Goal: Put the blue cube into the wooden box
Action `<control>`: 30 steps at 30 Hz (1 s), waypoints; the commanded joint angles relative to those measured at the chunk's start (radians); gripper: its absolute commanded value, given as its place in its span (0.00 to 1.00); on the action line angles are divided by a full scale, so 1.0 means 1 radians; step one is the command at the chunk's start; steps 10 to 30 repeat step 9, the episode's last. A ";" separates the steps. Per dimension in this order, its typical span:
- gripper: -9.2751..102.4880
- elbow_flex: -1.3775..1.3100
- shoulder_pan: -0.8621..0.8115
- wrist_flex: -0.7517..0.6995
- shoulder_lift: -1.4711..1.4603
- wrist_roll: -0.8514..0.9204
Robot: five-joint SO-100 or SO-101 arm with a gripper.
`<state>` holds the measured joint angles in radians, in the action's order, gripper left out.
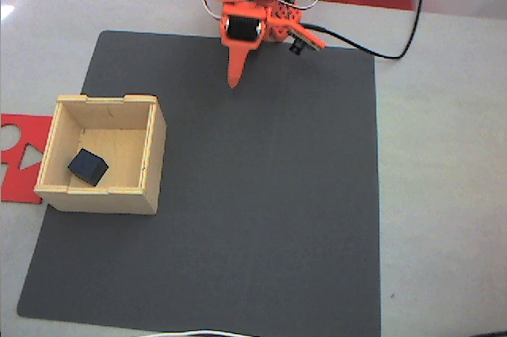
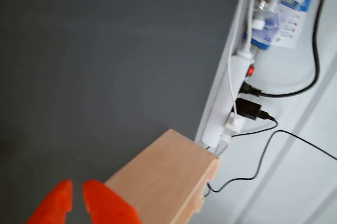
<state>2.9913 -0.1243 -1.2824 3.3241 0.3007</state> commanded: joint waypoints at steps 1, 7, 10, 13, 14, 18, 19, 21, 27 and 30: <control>0.08 0.009 -0.017 0.011 0.014 -0.015; 0.08 0.008 -0.035 0.012 0.014 -0.029; 0.08 0.008 -0.035 0.012 0.014 -0.029; 0.08 0.008 -0.035 0.012 0.014 -0.029; 0.08 0.008 -0.035 0.012 0.014 -0.029; 0.08 0.008 -0.035 0.012 0.014 -0.029; 0.08 0.008 -0.035 0.012 0.014 -0.029; 0.08 0.008 -0.035 0.012 0.014 -0.029; 0.08 0.008 -0.035 0.012 0.014 -0.029; 0.08 0.008 -0.035 0.012 0.014 -0.029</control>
